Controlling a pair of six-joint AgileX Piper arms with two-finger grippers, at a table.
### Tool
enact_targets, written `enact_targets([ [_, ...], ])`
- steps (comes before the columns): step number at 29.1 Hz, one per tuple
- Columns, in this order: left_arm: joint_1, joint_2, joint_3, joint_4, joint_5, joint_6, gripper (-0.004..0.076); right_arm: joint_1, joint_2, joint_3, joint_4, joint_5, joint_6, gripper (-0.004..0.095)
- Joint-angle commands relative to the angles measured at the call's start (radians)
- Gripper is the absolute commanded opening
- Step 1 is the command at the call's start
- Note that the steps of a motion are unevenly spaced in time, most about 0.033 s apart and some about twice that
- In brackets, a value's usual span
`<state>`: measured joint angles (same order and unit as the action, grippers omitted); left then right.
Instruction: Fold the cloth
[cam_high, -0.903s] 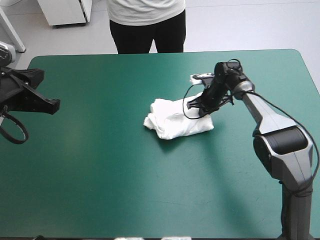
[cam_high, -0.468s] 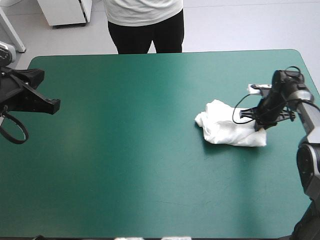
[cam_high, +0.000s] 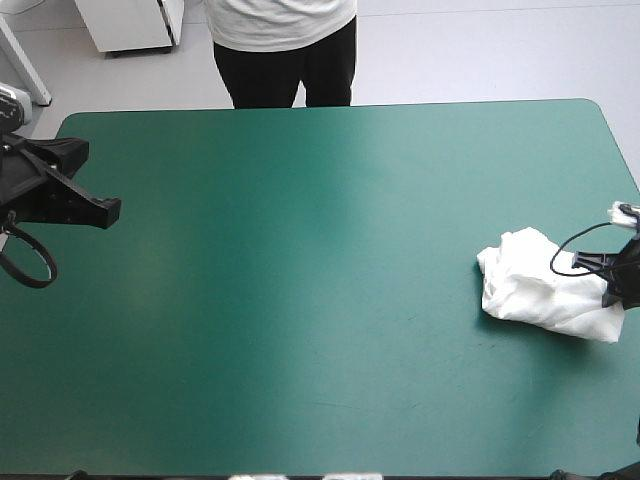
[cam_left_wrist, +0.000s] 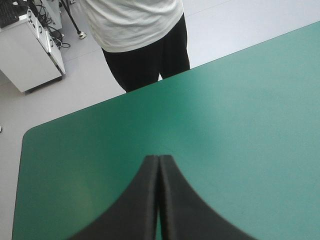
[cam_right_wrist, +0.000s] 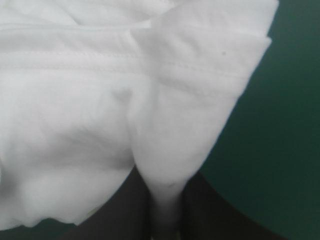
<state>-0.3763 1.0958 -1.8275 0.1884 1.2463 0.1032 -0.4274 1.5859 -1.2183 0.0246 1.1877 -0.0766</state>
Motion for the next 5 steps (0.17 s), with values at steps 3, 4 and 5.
enact_targets([
  [3, 0.001, -0.012, -0.024, 0.003, -0.071, -0.011, -0.001, -0.012, -0.044, -0.015, -0.074, -0.002, 0.026, 0.0096],
  [4, 0.001, -0.012, -0.024, 0.003, -0.071, -0.011, -0.001, -0.014, -0.045, -0.016, -0.074, -0.003, 0.028, 0.0146],
  [5, 0.001, -0.012, -0.024, 0.003, -0.071, -0.011, -0.001, -0.018, -0.051, -0.021, -0.068, 0.008, 0.038, 0.0308],
])
